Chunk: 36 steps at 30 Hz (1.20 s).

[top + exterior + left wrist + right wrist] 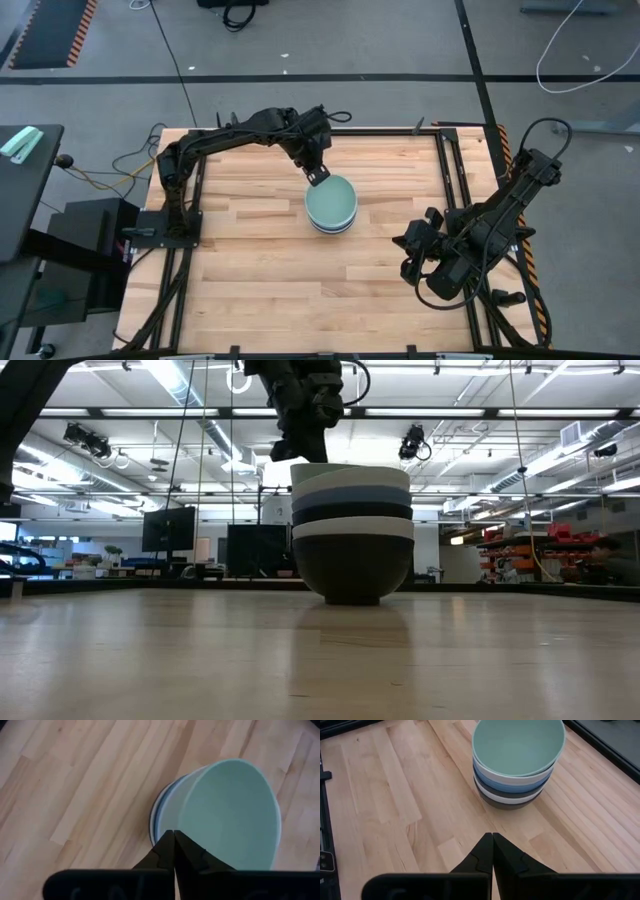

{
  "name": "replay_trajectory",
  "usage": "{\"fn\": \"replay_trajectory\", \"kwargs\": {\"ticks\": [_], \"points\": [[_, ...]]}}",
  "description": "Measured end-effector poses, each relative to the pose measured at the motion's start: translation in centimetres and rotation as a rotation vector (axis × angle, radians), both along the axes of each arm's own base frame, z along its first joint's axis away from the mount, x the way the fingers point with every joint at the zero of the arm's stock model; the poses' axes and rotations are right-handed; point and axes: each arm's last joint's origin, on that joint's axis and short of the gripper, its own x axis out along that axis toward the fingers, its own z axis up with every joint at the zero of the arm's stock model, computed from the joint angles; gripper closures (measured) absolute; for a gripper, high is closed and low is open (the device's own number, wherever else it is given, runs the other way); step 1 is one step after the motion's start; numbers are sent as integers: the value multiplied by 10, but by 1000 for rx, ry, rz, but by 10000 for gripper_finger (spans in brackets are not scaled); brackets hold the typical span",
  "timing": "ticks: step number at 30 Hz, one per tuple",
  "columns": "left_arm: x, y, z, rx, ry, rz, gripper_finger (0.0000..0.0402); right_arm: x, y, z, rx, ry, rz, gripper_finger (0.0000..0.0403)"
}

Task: Nest bowls inside each other
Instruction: Stack the green bowl on the white bowl

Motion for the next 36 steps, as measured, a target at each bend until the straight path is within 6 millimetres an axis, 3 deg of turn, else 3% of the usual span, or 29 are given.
{"fn": "replay_trajectory", "kwargs": {"ticks": [16,24,36], "points": [[-4,9,-28,-12,72,53,399,0,0,0,-1,-1,-1,390],[-1,7,-14,-4,28,41,398,2,-3,0,-6,2,-10,390],[7,-16,-4,-78,-26,-53,399,2,-3,0,-6,2,-11,390]]}}
